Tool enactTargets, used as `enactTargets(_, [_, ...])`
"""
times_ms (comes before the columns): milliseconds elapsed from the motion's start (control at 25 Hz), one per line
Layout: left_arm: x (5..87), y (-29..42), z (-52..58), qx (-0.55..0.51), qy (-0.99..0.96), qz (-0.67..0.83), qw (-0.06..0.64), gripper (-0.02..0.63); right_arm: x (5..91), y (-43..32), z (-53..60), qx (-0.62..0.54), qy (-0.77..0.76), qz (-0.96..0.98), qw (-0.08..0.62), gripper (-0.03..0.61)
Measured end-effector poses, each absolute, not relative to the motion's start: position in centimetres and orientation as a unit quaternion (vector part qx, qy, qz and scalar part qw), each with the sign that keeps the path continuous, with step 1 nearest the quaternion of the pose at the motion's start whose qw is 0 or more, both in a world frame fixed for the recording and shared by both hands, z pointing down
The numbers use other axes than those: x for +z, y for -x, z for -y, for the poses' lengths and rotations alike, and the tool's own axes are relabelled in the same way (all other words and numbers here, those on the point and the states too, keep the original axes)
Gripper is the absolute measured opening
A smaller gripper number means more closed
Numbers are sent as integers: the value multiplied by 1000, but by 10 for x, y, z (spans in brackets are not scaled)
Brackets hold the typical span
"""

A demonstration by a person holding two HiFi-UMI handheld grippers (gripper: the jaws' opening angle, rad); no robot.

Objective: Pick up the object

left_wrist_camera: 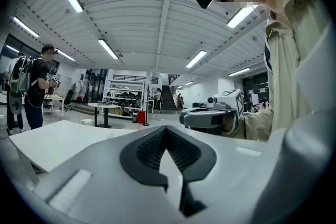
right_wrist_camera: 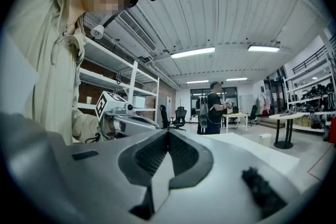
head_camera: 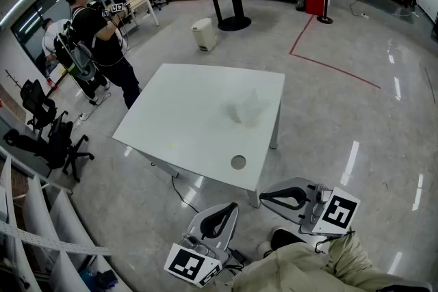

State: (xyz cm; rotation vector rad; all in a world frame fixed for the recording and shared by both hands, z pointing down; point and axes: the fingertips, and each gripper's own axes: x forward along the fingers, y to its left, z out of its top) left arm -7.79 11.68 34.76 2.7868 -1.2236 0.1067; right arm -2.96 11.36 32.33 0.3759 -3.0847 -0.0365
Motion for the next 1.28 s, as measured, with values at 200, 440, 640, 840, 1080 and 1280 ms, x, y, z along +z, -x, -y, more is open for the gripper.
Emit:
enactTargets(200, [349, 82, -99, 30, -914, 402, 50, 5, 325, 32, -95, -8, -125, 992, 18, 3])
enactTargets(440, [357, 90, -57, 35, -912, 404, 63, 5, 332, 39, -50, 0, -127, 992, 20, 3])
enactTargets(640, [362, 90, -3, 39, -909, 410, 67, 5, 336, 35, 6, 9, -131, 991, 17, 3])
enactTargets(840, [372, 88, 45, 43, -906, 412, 80, 5, 345, 32, 58, 17, -130, 991, 17, 3])
enactTargets(1080, [382, 84, 96, 52, -899, 424, 98, 5, 355, 28, 117, 37, -120, 992, 21, 3])
enactTargets(1280, [401, 87, 122, 54, -887, 439, 136, 5, 369, 33, 148, 53, -102, 993, 35, 3])
